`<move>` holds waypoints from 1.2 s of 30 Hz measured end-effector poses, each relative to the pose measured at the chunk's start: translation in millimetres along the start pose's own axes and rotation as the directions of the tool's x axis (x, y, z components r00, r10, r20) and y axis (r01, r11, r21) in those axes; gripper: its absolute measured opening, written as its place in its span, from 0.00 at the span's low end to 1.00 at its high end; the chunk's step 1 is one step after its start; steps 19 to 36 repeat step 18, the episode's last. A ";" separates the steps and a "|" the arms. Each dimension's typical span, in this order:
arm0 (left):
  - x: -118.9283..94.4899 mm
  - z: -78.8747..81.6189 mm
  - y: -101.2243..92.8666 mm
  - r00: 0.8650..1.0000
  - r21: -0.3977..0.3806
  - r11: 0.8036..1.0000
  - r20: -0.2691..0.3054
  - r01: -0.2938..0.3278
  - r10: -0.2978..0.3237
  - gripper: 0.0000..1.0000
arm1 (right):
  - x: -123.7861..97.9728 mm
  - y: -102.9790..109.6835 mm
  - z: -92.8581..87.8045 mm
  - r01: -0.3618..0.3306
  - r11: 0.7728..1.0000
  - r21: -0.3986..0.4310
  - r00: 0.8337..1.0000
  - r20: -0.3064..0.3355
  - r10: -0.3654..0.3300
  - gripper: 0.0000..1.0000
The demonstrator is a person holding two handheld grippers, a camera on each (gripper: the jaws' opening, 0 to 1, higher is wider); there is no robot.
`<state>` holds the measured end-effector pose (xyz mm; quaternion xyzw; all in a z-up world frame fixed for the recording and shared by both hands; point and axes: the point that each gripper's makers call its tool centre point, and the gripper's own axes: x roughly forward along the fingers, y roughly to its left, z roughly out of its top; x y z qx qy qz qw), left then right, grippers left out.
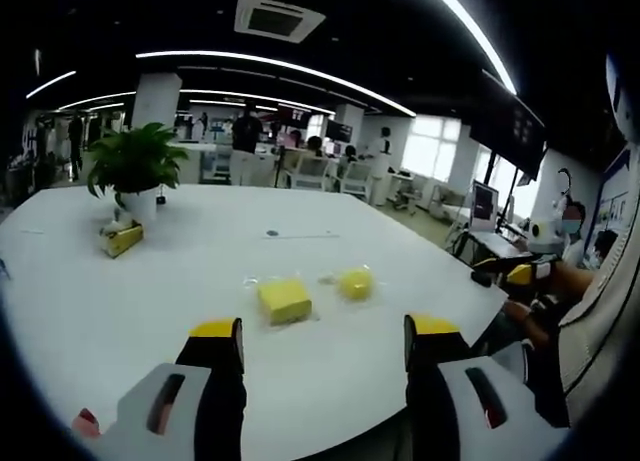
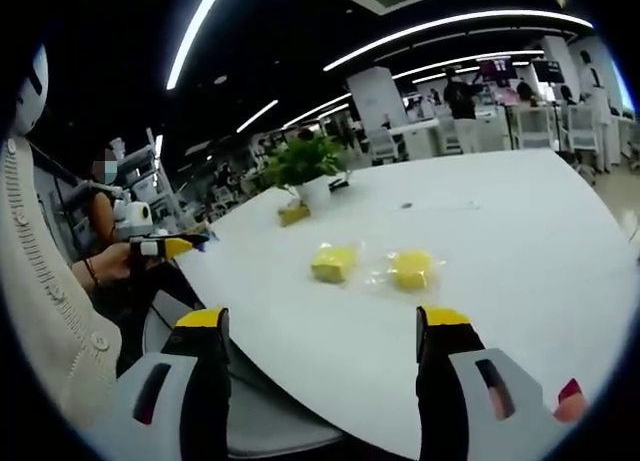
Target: Compare the silicone blocks by pressing each to a similar depth, holding the contact briefly, and releasing to observe deformation and rebound differences across the visible hardness samples.
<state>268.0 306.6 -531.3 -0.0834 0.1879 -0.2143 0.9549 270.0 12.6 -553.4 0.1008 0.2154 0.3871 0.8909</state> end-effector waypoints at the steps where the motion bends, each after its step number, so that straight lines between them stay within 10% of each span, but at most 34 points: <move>1: 0.0 -0.3 -0.3 1.000 0.001 1.000 -0.003 0.001 -0.001 0.64 | -0.3 -0.1 0.2 0.002 1.000 0.000 1.000 0.004 -0.002 0.72; 36: -7.8 -1.0 -2.9 1.000 0.009 1.000 0.011 -0.009 0.009 0.61 | 0.0 1.4 0.4 -0.016 1.000 -0.009 1.000 -0.002 0.016 0.71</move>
